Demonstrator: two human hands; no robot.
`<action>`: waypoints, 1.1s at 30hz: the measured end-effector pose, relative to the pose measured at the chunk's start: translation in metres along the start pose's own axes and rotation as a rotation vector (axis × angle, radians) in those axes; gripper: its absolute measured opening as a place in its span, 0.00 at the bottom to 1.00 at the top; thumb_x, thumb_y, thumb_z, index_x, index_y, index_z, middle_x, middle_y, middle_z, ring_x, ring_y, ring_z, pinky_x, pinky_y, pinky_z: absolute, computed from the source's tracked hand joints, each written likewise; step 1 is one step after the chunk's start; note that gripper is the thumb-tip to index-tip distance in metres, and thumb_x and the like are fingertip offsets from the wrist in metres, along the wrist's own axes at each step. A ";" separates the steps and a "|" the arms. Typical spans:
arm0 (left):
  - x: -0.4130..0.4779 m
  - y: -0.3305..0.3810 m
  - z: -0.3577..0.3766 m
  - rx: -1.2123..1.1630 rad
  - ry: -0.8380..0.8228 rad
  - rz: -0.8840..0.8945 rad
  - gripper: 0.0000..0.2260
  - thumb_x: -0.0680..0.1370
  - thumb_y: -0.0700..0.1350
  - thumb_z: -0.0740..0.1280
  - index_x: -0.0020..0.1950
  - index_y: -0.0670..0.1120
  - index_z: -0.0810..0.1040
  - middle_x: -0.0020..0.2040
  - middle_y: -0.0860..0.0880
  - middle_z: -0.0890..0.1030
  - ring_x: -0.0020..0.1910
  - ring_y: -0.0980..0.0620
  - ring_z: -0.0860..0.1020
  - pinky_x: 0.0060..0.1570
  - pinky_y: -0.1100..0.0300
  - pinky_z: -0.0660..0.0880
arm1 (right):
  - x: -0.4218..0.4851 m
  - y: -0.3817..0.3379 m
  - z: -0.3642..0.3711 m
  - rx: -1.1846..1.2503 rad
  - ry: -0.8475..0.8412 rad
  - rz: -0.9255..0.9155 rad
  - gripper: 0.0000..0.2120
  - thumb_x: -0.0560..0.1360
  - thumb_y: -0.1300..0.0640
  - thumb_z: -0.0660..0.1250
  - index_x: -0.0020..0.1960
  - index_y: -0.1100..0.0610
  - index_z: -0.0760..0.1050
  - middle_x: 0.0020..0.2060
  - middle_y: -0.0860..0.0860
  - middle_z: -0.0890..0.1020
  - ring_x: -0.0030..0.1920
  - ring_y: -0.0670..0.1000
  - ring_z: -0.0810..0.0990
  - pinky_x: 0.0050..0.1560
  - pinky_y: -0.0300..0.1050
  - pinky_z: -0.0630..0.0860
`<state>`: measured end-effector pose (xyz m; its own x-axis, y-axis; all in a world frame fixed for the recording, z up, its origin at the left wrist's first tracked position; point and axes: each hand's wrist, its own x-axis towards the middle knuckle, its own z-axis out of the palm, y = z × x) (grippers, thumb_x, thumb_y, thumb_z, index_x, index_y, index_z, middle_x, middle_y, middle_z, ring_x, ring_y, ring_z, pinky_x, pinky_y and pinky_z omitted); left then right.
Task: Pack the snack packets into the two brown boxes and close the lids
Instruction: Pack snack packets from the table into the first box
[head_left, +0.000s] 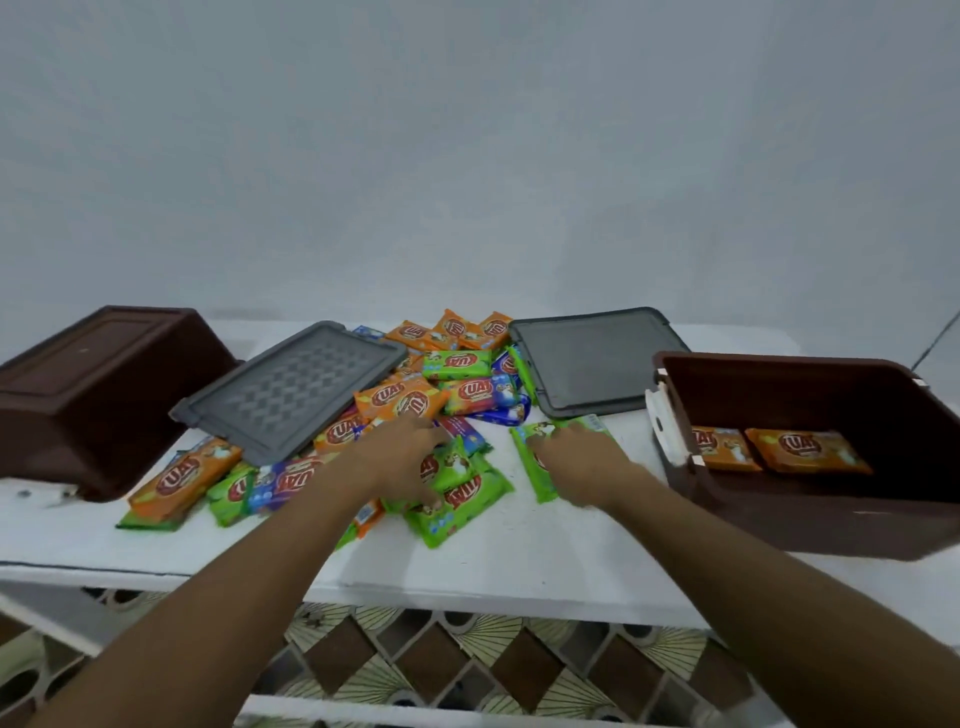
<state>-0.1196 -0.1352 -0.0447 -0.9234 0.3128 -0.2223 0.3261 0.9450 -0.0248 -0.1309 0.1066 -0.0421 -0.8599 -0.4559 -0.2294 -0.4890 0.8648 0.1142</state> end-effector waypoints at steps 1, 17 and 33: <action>0.001 -0.002 0.002 0.010 0.023 0.013 0.39 0.68 0.62 0.74 0.74 0.50 0.66 0.68 0.47 0.71 0.65 0.48 0.69 0.62 0.51 0.70 | 0.000 -0.008 0.005 -0.017 0.004 0.005 0.26 0.76 0.64 0.61 0.72 0.55 0.62 0.62 0.60 0.75 0.63 0.62 0.71 0.55 0.53 0.73; -0.009 -0.011 -0.011 -0.258 0.176 -0.019 0.43 0.69 0.56 0.74 0.78 0.48 0.57 0.75 0.47 0.63 0.70 0.47 0.66 0.66 0.49 0.70 | 0.017 0.011 -0.010 -0.207 -0.086 -0.397 0.36 0.69 0.41 0.73 0.71 0.45 0.61 0.71 0.49 0.68 0.72 0.54 0.63 0.66 0.61 0.59; 0.038 0.095 -0.078 -0.221 0.320 0.037 0.36 0.75 0.66 0.63 0.76 0.46 0.62 0.72 0.46 0.70 0.68 0.46 0.70 0.63 0.52 0.69 | -0.074 0.160 -0.097 0.363 0.304 -0.114 0.29 0.67 0.35 0.71 0.61 0.48 0.69 0.50 0.46 0.78 0.48 0.50 0.77 0.48 0.47 0.73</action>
<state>-0.1396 -0.0256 0.0201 -0.9395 0.3283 0.0975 0.3415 0.9192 0.1958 -0.1601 0.2582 0.0871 -0.8341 -0.5461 0.0784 -0.5465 0.7986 -0.2520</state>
